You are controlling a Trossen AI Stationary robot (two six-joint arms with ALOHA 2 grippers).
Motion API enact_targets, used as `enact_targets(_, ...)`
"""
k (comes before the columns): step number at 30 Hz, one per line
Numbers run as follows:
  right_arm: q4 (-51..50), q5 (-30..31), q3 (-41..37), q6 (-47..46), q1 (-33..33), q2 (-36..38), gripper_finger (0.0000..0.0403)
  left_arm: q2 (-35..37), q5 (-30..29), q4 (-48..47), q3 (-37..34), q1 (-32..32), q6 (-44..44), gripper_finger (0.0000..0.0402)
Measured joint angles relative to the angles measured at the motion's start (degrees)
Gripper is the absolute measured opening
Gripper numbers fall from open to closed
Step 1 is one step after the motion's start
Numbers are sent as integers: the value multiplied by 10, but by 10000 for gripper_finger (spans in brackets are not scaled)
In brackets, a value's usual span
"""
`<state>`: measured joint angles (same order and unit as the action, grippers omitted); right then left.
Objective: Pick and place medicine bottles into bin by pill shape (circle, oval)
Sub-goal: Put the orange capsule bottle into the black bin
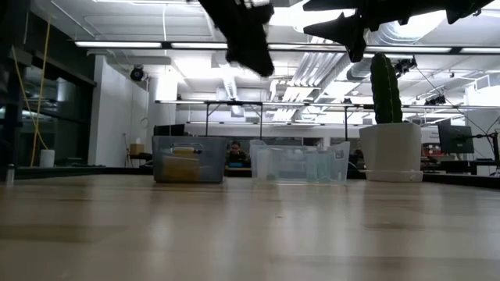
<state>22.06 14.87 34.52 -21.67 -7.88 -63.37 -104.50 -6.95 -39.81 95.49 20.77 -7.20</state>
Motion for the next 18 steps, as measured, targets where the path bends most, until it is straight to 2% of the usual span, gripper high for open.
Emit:
enact_targets(4,0,0,0,6,0,0,179,87,54,51,-26,7,64,198)
enact_targets(7,1,0,0,12,0,0,179,168,87,143,-103,-7,94,198)
enact_targets(13,4,0,0,12,0,0,179,344,102,398,-355,-66,164,198)
enact_targets(18,4,0,0,12,0,0,179,461,57,565,-554,-125,243,198)
